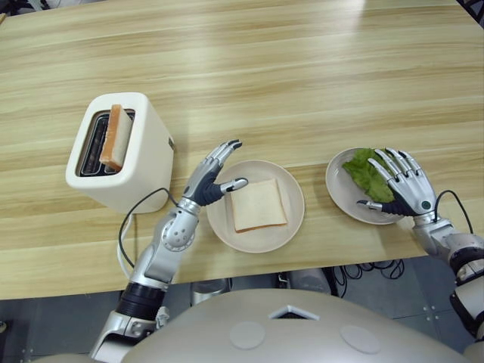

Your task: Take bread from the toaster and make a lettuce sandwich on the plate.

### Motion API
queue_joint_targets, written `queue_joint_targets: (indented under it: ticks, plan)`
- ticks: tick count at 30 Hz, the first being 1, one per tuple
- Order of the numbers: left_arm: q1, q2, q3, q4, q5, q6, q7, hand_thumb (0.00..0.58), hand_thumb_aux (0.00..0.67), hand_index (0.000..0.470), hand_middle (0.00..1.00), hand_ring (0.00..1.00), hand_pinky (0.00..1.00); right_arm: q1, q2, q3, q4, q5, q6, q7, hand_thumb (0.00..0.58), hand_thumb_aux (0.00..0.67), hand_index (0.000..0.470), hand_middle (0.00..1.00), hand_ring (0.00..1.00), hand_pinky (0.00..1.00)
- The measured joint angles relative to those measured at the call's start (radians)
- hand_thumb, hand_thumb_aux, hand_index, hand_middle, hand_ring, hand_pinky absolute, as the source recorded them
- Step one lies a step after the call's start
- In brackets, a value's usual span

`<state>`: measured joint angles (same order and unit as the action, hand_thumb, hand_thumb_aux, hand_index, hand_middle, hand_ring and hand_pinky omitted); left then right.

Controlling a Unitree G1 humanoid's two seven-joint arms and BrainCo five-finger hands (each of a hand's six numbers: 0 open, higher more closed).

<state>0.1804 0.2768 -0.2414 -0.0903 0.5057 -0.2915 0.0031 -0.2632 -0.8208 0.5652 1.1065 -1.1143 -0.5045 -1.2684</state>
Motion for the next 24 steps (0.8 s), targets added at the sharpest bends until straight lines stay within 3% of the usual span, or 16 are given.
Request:
queue_joint_targets:
  ticks: [3, 8, 9, 13, 15, 21, 24]
  plan:
    - [-0.002, -0.003, -0.001, 0.002, 0.0, -0.003, 0.001, 0.0, 0.0, 0.0, 0.0, 0.0, 0.0, -0.003, 0.0, 0.008, 0.0, 0.002, -0.002, -0.001, 0.104, 0.063, 0.043, 0.0, 0.0, 0.0]
    - [-0.004, -0.006, -0.001, 0.003, 0.0, -0.003, 0.003, 0.0, 0.0, 0.0, 0.0, 0.0, 0.0, -0.007, 0.002, 0.011, 0.01, 0.026, -0.016, 0.004, 0.096, 0.058, 0.04, 0.0, 0.0, 0.0]
    - [-0.004, -0.006, -0.001, 0.004, 0.0, -0.003, 0.004, 0.0, 0.0, 0.0, 0.0, 0.0, 0.0, -0.009, 0.006, 0.01, 0.021, 0.038, -0.023, 0.011, 0.136, 0.084, 0.058, 0.0, 0.0, 0.0]
    - [-0.005, -0.007, -0.003, 0.01, 0.001, -0.006, 0.006, 0.0, 0.0, 0.0, 0.0, 0.0, 0.0, -0.009, 0.013, 0.004, 0.044, 0.086, -0.058, 0.036, 0.175, 0.11, 0.076, 0.0, 0.0, 0.0]
    - [-0.005, -0.007, -0.003, 0.013, 0.0, -0.006, 0.005, 0.0, 0.0, 0.0, 0.0, 0.0, 0.0, -0.011, 0.013, -0.003, 0.057, 0.117, -0.081, 0.056, 0.265, 0.176, 0.121, 0.0, 0.0, 0.0]
    - [-0.01, -0.01, -0.003, 0.013, -0.002, -0.006, 0.006, 0.0, 0.0, 0.0, 0.0, 0.0, 0.0, -0.025, 0.025, 0.0, 0.079, 0.138, -0.106, 0.114, 0.227, 0.147, 0.101, 0.0, 0.0, 0.0]
    - [-0.012, -0.012, -0.003, 0.013, -0.002, -0.006, 0.005, 0.0, 0.0, 0.0, 0.0, 0.0, 0.0, -0.025, 0.031, 0.0, 0.082, 0.148, -0.112, 0.122, 0.241, 0.158, 0.108, 0.0, 0.0, 0.0]
